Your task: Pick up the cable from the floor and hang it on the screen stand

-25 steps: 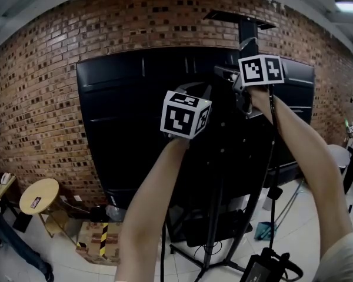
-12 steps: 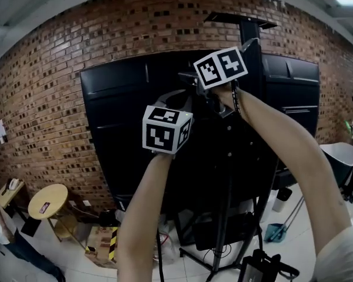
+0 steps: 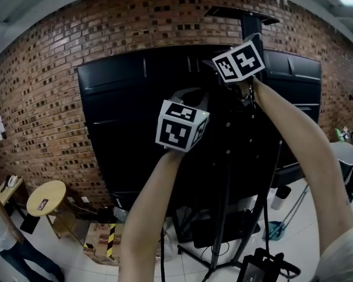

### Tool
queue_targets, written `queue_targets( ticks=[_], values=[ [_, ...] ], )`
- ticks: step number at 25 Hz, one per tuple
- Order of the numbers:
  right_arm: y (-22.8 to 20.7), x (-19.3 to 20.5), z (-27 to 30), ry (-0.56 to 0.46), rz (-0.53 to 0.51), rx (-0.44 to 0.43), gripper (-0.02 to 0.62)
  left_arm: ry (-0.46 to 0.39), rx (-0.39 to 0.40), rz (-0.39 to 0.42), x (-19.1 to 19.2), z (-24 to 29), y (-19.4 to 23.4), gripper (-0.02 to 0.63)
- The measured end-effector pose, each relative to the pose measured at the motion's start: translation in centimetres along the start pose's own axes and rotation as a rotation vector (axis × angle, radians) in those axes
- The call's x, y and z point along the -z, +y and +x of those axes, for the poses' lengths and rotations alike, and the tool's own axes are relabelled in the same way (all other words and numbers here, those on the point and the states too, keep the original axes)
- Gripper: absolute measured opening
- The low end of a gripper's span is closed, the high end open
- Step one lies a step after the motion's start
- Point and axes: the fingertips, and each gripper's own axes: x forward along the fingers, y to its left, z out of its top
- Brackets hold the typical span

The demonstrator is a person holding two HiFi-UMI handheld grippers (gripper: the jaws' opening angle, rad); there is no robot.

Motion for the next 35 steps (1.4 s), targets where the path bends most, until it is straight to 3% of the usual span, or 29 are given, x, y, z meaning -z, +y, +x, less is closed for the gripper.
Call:
queue_targets(
  ticks=[6, 10, 15, 18, 21, 25, 30, 31, 35],
  values=[
    [-2.6, 1.5, -7.2, -0.216, 0.273, -0.024, 0.129, -0.044, 0.070, -0.055, -1.1, 1.3, -3.3, 0.020],
    [-3.9, 4.4, -12.0, -0.329, 0.373, 0.012, 0.130, -0.048, 0.073, -0.099, -1.3, 1.9, -4.5, 0.020],
    [-4.1, 10.0, -15.5, -0.393, 0.494, 0.057, 0.132, -0.042, 0.098, -0.132, -1.0, 3.1, -6.7, 0.020],
    [-3.0, 13.8, -17.0, -0.419, 0.556, 0.040, 0.135, -0.046, 0.099, -0.105, -0.4, 2.8, -8.8, 0.020],
    [-0.9, 16.7, -18.3, -0.449, 0.576, 0.013, 0.135, -0.072, 0.089, -0.049, -0.2, 2.0, -11.4, 0.020],
    [4.3, 20.0, -19.6, -0.450, 0.524, -0.023, 0.127, -0.078, 0.099, 0.021, 1.4, 0.8, -16.0, 0.020],
    [7.7, 21.1, -21.1, -0.469, 0.438, 0.030, 0.085, -0.053, 0.109, -0.005, 4.4, 0.4, -18.4, 0.020],
    [7.8, 21.5, -21.5, -0.471, 0.437, 0.056, 0.047, -0.050, 0.106, -0.014, 4.9, 0.1, -18.5, 0.020],
    [7.5, 22.8, -22.6, -0.454, 0.470, 0.075, 0.043, -0.025, 0.107, -0.044, 6.3, -0.4, -18.3, 0.020]
  ],
)
